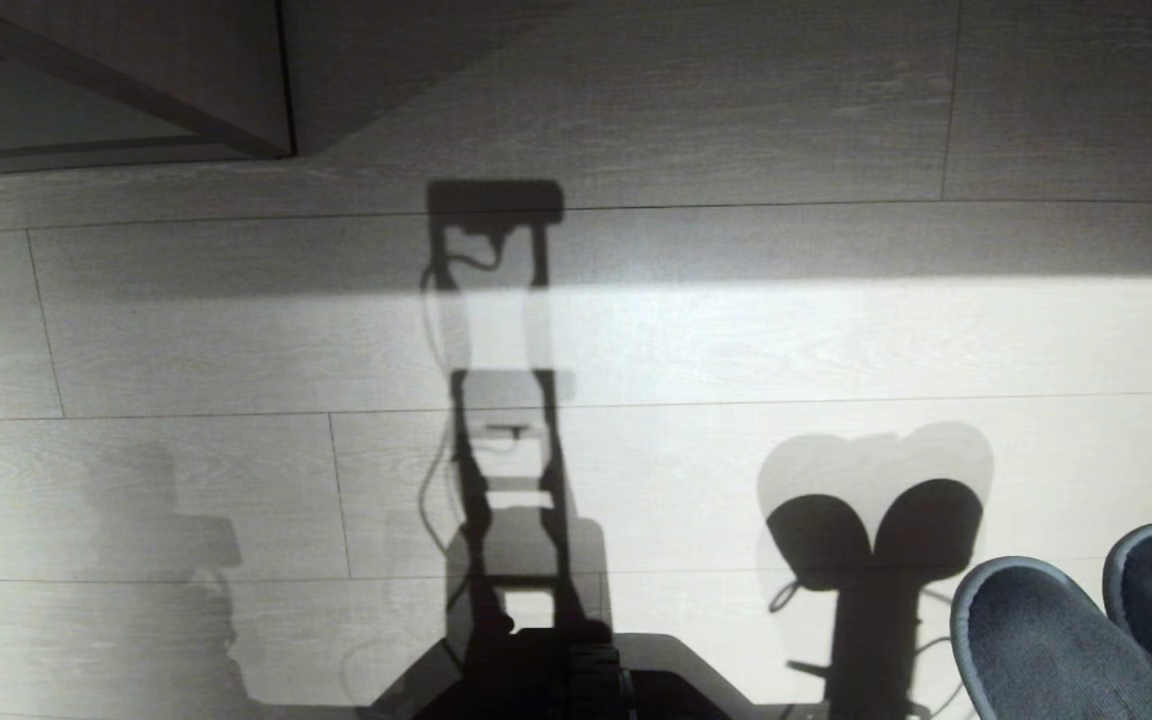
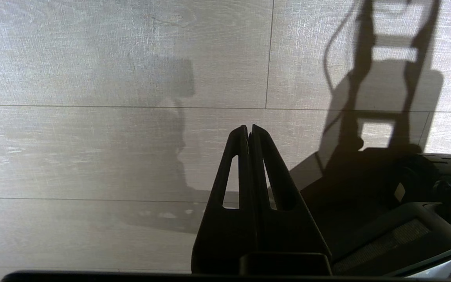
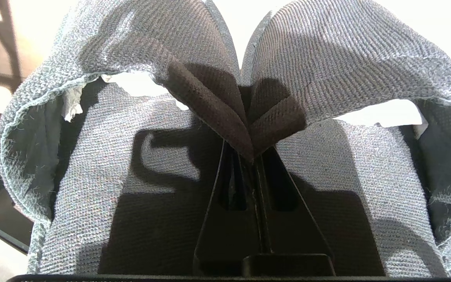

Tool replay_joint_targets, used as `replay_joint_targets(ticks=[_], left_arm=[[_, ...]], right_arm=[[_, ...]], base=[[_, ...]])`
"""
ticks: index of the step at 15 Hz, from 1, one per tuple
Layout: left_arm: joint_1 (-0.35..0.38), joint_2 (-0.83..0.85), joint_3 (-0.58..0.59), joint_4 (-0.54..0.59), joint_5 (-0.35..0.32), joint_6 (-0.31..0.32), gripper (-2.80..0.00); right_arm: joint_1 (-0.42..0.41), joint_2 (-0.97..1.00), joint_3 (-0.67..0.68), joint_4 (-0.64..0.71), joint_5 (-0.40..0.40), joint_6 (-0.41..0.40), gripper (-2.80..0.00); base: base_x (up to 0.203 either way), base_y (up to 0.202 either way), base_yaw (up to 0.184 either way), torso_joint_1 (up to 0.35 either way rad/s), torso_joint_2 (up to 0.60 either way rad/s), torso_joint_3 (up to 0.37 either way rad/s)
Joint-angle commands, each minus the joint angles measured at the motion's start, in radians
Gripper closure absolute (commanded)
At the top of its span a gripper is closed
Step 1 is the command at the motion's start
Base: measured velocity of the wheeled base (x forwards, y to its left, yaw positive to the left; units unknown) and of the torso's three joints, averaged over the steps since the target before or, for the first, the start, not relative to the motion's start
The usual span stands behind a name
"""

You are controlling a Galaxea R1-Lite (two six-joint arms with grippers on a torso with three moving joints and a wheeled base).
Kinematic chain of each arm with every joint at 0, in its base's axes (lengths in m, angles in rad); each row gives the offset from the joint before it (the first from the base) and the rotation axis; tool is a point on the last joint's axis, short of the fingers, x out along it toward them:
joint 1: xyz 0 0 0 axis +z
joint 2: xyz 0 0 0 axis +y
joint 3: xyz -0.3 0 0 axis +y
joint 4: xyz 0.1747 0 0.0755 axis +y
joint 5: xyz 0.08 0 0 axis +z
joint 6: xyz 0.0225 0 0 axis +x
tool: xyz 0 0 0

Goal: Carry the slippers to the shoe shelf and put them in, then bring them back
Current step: Place the slippers into the shoe cabinet

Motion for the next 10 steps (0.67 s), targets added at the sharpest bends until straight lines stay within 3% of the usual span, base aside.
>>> replay_joint_targets(ticks=[1,5,10], left_arm=[[0.000,0.000,0.000,0.000,-0.001,-0.001,0.00],[0.000,0.000,0.000,0.000,0.001,-0.001,0.00],[0.000,0.000,0.000,0.000,0.001,-0.001,0.00]], right_arm=[[0.000,-0.032,0.005,0.005,-0.002,0.003,0.00],[-0.001,-0.036,0.009,0.015,-0.005,0.057,0.00],[-0.001,-0.036,0.007,0.016,-0.005,0.065,0.00]], base=[[0.000,0.000,0.000,0.000,0.00,0.000],[0.000,0.000,0.000,0.000,0.00,0.000],[0.000,0.000,0.000,0.000,0.00,0.000]])
